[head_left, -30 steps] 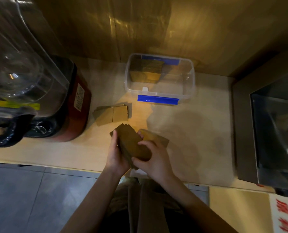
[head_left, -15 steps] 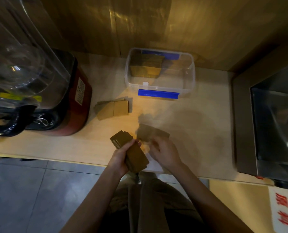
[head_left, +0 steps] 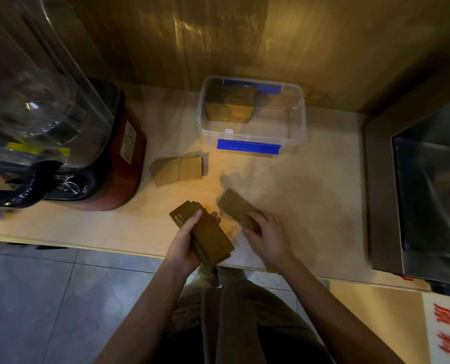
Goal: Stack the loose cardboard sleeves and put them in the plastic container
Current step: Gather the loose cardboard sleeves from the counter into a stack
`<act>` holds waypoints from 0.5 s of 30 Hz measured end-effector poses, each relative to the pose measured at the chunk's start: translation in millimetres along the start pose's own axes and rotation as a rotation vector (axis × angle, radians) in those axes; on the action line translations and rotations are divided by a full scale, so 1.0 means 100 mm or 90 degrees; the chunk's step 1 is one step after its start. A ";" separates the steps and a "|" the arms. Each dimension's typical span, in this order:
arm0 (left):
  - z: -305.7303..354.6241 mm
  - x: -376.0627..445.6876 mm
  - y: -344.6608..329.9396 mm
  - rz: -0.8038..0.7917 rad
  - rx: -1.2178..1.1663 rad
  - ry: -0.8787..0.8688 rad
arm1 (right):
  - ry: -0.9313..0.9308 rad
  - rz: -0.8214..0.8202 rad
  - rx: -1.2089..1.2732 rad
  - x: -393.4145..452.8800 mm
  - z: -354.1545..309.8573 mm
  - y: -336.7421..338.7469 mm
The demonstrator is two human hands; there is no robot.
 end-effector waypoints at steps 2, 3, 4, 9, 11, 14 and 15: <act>0.01 0.01 -0.04 -0.032 -0.017 0.000 | -0.075 0.016 0.241 -0.04 -0.10 0.16; 0.01 0.01 -0.07 -0.046 -0.023 0.002 | -0.097 0.026 0.347 -0.07 -0.17 0.24; 0.01 0.01 -0.09 -0.062 -0.026 0.003 | -0.105 0.032 0.426 -0.11 -0.27 0.30; -0.01 -0.04 -0.28 -0.150 0.018 -0.004 | -0.038 -0.020 0.393 -0.32 -0.77 0.35; -0.01 -0.03 -0.34 -0.169 -0.008 0.002 | 0.027 -0.007 0.181 -0.35 -0.88 0.33; 0.00 0.04 -0.34 -0.157 -0.023 -0.004 | 0.085 0.009 0.074 -0.38 -0.96 0.33; 0.02 0.04 -0.35 -0.161 -0.018 -0.010 | 0.091 0.002 0.076 -0.38 -0.96 0.32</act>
Point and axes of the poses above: each hand's wrist, its own x-axis towards the middle knuckle, its own y-axis out of the back of the hand, z = x × y, the point moved 8 cm from there along x, towards the middle knuckle, and after that the axes turned 8 degrees about -x, right-handed, at the moved point
